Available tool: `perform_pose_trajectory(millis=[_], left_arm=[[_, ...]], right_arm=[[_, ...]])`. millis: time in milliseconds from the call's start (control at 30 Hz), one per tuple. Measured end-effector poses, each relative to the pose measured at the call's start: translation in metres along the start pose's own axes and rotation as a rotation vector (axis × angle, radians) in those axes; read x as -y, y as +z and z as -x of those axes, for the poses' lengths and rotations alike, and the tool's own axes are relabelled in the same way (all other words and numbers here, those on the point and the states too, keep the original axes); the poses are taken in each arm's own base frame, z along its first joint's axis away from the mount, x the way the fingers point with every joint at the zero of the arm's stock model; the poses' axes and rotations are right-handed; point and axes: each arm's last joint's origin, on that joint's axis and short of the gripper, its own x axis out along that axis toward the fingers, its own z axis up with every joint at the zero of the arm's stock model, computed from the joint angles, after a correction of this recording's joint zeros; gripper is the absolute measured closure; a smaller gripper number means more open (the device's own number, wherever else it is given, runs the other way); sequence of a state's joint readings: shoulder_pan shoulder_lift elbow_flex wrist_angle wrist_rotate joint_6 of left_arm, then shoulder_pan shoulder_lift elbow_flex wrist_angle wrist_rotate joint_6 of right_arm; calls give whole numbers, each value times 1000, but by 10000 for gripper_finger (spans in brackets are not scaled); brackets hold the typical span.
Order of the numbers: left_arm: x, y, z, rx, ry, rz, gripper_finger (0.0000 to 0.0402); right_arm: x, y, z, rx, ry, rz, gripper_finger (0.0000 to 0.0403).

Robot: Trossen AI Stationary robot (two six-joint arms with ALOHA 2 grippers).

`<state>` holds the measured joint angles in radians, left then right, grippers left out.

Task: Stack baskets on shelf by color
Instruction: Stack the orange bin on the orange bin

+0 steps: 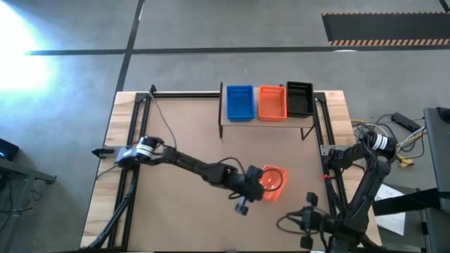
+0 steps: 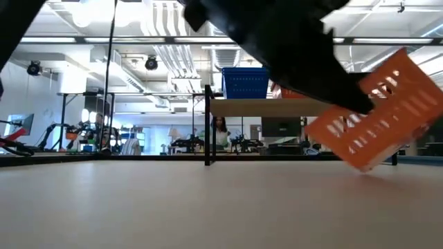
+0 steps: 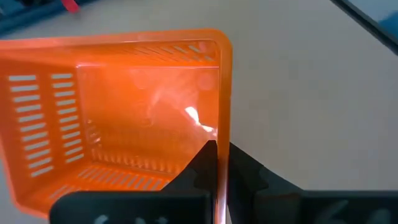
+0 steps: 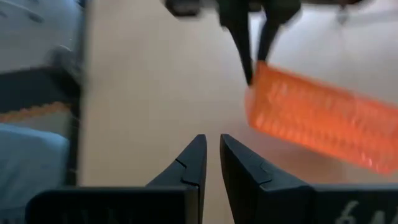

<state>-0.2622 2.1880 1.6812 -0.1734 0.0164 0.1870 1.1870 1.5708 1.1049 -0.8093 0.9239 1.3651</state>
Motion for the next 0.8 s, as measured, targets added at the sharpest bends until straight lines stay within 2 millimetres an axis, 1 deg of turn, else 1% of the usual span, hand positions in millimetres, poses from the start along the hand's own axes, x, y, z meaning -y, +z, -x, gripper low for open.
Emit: perform_pose_trajectory(millis=[100, 167, 267, 400, 500, 533, 633, 700, 800], left_arm=[[-9, 5, -6, 20, 16, 9, 396], [-13, 5, -6, 19, 21, 14, 380], [-16, 7, -6, 33, 22, 17, 337], [-16, 10, -1, 37, 15, 38, 267], [-13, 24, 20, 53, 9, 98, 224], [-12, 30, 31, 54, 5, 121, 214], [-1, 34, 57, 5, -2, 162, 198], [9, 24, 69, -58, 53, 160, 195], [23, 2, 83, -121, 214, 166, 195]], right_arm=[[5, -7, -3, -53, -72, -34, 365], [5, -12, -7, -55, -82, -51, 365], [6, -21, -14, -58, -106, -21, 365], [8, -22, -18, -55, -124, -40, 365], [9, -17, -24, -53, -142, -79, 365], [9, -13, -27, -53, -148, -94, 365], [9, -2, -42, -105, -155, -127, 359], [9, 8, -57, -163, -144, -131, 347], [13, 25, -77, -228, -134, -113, 315]])
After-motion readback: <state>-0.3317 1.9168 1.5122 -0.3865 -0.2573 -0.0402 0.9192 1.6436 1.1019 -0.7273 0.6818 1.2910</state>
